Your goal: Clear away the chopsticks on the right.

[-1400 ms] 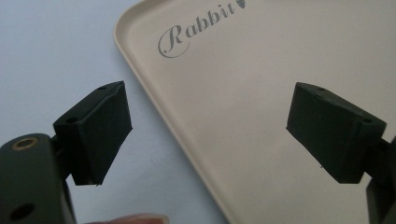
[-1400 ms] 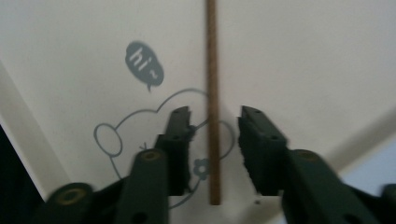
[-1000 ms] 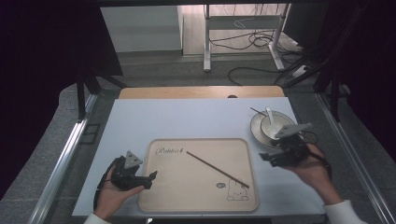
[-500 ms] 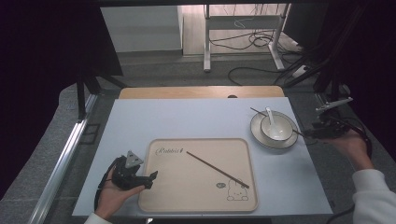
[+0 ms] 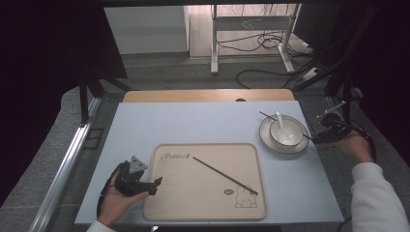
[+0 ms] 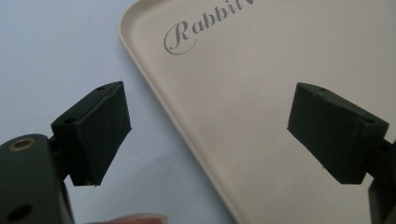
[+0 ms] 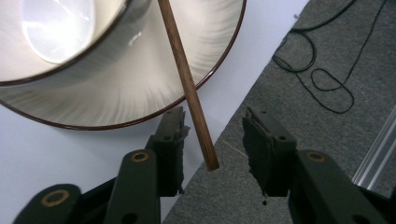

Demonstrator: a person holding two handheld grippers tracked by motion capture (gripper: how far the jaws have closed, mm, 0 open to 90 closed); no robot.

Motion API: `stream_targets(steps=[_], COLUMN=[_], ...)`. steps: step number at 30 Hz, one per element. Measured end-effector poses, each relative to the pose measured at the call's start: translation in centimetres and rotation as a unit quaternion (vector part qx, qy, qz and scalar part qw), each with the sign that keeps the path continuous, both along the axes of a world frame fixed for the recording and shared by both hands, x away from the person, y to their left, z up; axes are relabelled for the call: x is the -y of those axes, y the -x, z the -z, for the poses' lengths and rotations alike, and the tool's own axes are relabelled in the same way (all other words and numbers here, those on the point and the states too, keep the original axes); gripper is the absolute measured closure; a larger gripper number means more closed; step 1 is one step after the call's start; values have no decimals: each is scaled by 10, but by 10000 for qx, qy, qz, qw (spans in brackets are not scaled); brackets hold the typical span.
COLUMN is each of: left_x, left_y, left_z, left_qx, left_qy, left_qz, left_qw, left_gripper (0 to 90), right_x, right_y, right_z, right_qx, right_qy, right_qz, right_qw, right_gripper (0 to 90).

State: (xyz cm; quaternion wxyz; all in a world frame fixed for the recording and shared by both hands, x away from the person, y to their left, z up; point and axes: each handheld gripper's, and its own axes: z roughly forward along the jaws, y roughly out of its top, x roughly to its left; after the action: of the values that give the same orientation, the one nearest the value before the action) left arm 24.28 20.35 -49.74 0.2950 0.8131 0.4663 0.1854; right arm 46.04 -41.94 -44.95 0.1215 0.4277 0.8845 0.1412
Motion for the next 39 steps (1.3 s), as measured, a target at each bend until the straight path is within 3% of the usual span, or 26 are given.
stream_targets(steps=[10, 16, 22, 23, 27, 30, 34, 39], left_x=[-1, -1, -2, -2, -2, -2, -2, -1], left_y=[-1, -2, -1, -1, -1, -1, 0, 1], left_z=[1, 2, 0, 0, 0, 0, -1, -2], left_qx=[-36, -40, -5, 5, 4, 3, 18, 39], left_qy=[-54, -59, -28, -25, -26, -46, -44, -26], left_qz=[10, 14, -9, -10, 5, 20, 16, 8], left_qw=[10000, 10000, 10000, 10000, 10000, 10000, 10000, 10000], left_gripper=[134, 134, 134, 134, 134, 134, 134, 134], right_x=[-1, -1, 0, 1, -2, -11, -25, -46], right_y=[-3, 1, 6, 9, 16, 24, 36, 52], right_z=[14, 12, 8, 1, -16, -37, -57, -67], right_qx=[-197, -168, -39, 83, 324, 601, 829, 896], right_qy=[86, 49, -80, -164, -362, -478, -671, -738], right_qz=[-293, -458, -355, -174, -67, -7, -121, -405], right_qw=[9993, 9988, 9993, 9997, 9988, 9970, 9942, 9924], right_gripper=[765, 823, 828, 830, 830, 831, 832, 832])
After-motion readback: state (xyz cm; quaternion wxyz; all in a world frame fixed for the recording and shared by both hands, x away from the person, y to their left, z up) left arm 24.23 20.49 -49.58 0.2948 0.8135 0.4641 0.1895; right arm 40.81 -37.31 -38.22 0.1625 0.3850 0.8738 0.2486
